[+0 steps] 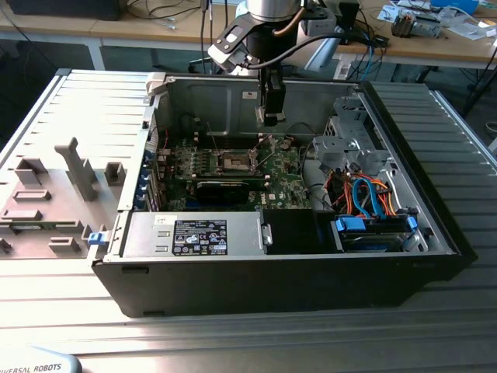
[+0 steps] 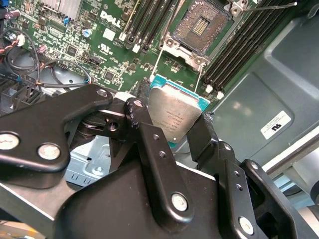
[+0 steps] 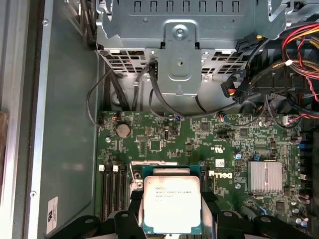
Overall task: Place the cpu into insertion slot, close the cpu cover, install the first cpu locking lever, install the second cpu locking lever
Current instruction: 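Place the cpu into insertion slot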
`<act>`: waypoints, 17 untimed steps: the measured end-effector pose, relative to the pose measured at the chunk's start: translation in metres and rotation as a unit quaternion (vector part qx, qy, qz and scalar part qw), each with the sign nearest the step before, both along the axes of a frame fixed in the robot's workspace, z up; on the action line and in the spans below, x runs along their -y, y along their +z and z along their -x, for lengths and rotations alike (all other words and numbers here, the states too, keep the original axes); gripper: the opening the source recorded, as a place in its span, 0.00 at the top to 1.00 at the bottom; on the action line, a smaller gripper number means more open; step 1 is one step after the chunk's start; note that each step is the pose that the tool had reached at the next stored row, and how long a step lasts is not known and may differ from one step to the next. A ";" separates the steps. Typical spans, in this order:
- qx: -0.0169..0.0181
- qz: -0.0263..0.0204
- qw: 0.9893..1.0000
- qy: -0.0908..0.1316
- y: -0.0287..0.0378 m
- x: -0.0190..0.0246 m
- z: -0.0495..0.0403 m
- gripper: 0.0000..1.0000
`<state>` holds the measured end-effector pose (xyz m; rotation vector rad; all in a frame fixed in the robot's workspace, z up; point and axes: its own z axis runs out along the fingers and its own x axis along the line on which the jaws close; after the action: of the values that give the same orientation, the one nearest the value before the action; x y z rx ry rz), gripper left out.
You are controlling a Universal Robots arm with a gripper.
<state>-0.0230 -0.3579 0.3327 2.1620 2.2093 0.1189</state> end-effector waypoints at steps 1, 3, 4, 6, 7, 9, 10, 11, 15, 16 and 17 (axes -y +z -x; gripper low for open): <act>0.000 0.000 1.000 0.000 0.0000 0.0000 0.0000 0.46; 0.000 0.000 1.000 -0.002 0.0000 0.0000 0.0000 0.46; 0.000 0.000 1.000 -0.002 0.0000 0.0000 0.0000 0.46; 0.000 0.000 1.000 -0.004 0.0000 0.0000 0.0000 0.46; 0.000 0.000 1.000 -0.004 0.0000 0.0000 0.0000 0.46; 0.000 0.000 1.000 -0.006 0.0000 0.0000 0.0000 0.46; 0.000 0.000 1.000 -0.007 0.0000 0.0000 0.0000 0.46; 0.000 0.000 1.000 -0.008 0.0000 0.0000 0.0000 0.46; 0.000 0.000 1.000 -0.010 0.0000 0.0000 0.0000 0.46; 0.000 0.000 1.000 -0.011 0.0000 0.0000 0.0000 0.46; 0.000 0.000 1.000 -0.011 0.0000 0.0000 0.0000 0.46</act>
<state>-0.0230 -0.3579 0.3327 2.1864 2.1840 0.1180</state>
